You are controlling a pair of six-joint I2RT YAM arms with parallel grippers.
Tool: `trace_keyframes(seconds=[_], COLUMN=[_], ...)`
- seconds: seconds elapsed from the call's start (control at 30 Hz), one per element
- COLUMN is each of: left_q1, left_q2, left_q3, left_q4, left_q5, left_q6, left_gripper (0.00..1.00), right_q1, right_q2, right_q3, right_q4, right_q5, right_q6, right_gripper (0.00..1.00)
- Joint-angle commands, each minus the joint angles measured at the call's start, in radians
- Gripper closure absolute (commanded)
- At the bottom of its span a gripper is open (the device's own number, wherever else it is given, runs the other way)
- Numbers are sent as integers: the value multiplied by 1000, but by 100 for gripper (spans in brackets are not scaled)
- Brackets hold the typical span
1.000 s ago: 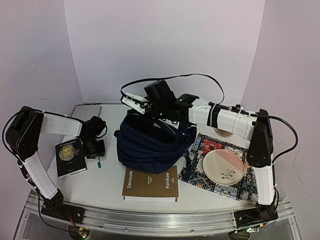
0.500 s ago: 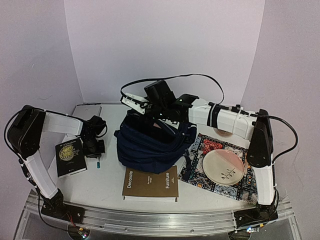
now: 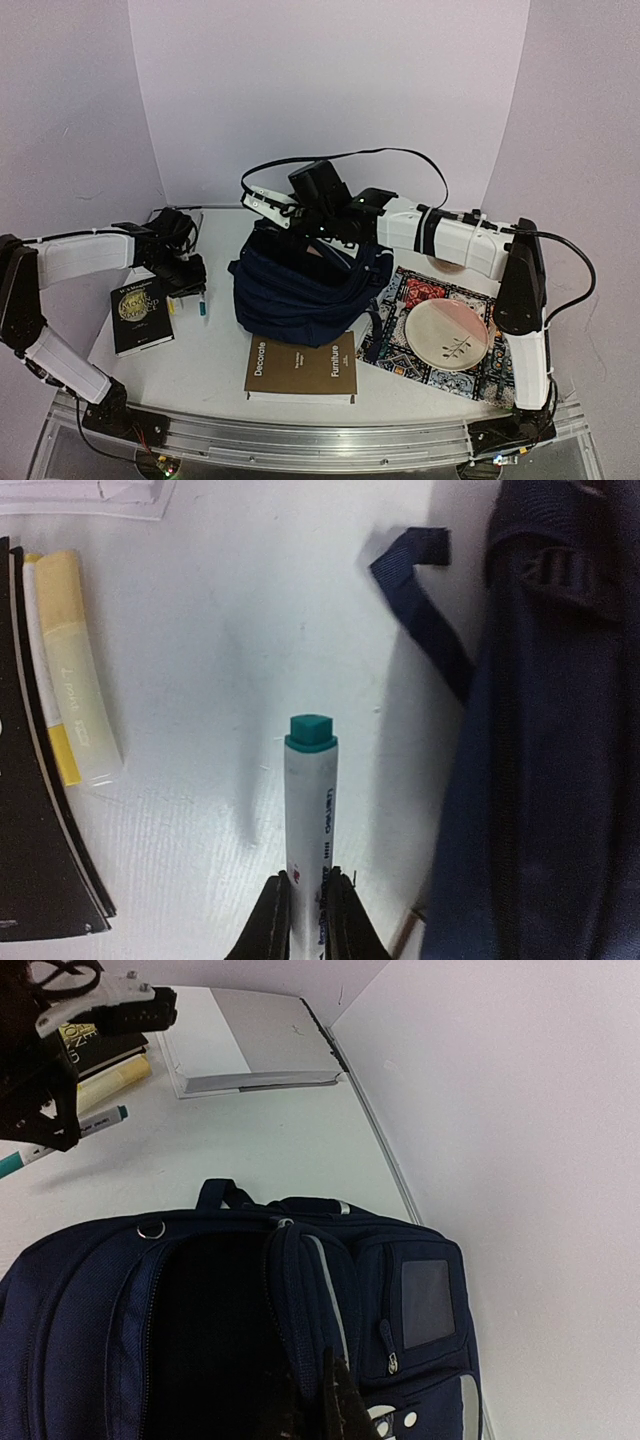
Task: Pack the student bag
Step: Pick up the pen at the center of the board, then place the pen at the center of the board.
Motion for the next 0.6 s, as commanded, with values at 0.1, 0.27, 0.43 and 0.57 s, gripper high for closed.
trace_keyframes(seconds=[0.1, 0.27, 0.43, 0.57], left_q1=[3, -12, -102, -188], left_q2=[-194, -234, -223, -169], left_q3=[33, 12, 1, 43], left_q4=[158, 312, 438, 496], left_q5=[223, 353, 347, 330], left_q6=[-130, -239, -330, -366], left_gripper=[100, 100, 100, 100], right_q1=[13, 20, 24, 27], right_q2=[-47, -38, -30, -23], right_q3=[56, 79, 96, 103], right_q4=[74, 74, 74, 74], right_q5=[6, 6, 10, 11], right_q6=[9, 2, 0, -2], right_gripper=[100, 100, 100, 100])
